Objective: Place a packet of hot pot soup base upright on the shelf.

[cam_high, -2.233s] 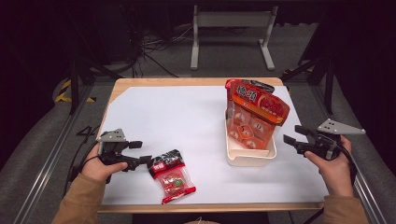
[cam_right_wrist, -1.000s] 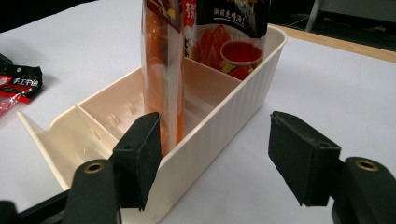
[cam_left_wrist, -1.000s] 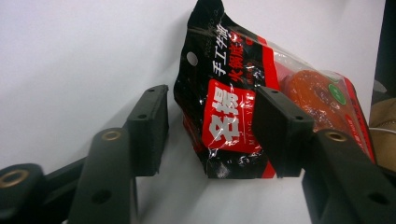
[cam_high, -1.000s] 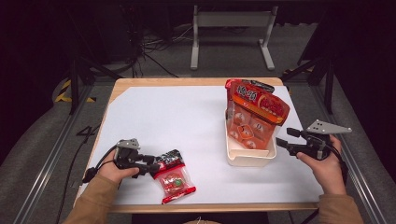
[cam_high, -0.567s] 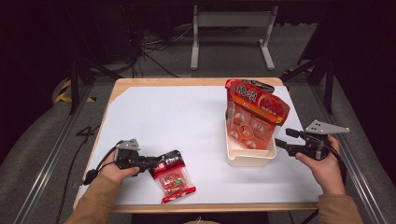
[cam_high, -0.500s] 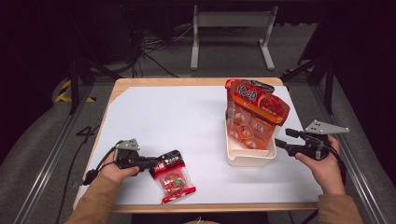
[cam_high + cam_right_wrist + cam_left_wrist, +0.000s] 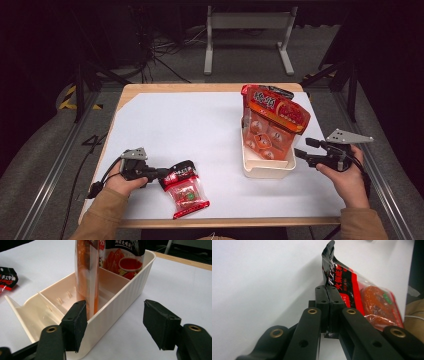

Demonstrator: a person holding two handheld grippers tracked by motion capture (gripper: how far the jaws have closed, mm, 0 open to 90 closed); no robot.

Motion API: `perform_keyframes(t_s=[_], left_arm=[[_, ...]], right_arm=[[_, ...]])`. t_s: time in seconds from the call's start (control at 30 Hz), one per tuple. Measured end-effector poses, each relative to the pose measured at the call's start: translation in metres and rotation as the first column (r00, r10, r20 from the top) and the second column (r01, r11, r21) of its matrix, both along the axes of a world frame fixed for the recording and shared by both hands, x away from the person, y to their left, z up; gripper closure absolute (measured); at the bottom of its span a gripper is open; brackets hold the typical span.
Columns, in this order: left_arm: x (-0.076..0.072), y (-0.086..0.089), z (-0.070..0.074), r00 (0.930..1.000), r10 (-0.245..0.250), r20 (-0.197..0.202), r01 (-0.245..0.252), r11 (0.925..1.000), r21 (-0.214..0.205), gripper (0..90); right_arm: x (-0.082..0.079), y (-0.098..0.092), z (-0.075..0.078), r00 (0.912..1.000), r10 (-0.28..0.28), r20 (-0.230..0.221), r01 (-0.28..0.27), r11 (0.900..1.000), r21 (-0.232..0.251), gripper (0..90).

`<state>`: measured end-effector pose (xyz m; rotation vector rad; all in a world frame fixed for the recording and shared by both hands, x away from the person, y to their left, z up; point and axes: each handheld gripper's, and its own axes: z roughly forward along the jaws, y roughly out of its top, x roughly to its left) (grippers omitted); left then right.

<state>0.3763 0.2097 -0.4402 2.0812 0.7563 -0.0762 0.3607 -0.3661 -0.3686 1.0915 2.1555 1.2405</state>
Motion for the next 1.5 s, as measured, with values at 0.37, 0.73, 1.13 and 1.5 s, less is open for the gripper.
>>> perform_keyframes(t_s=[0.37,0.73,1.13,1.5], left_arm=[[-0.009,0.002,0.034,0.9992,-0.029,-0.028,0.025,0.9930,-0.115,89.7],[-0.024,-0.003,0.072,0.9930,-0.089,0.078,0.099,0.9847,-0.144,89.9],[-0.028,-0.006,0.099,0.9838,-0.080,0.160,0.096,0.9914,-0.090,90.0],[-0.019,-0.013,0.121,0.9817,-0.063,0.180,0.077,0.9942,-0.075,90.0]], right_arm=[[0.002,-0.005,0.000,0.9989,0.043,-0.018,-0.043,0.9991,0.005,43.4],[-0.001,-0.010,0.001,0.9984,0.055,-0.013,-0.055,0.9982,0.026,50.0],[0.002,-0.019,-0.010,0.9996,0.025,-0.017,-0.024,0.9990,0.039,50.5],[0.005,-0.019,-0.026,0.9995,-0.003,-0.032,0.003,0.9999,0.011,46.7]])
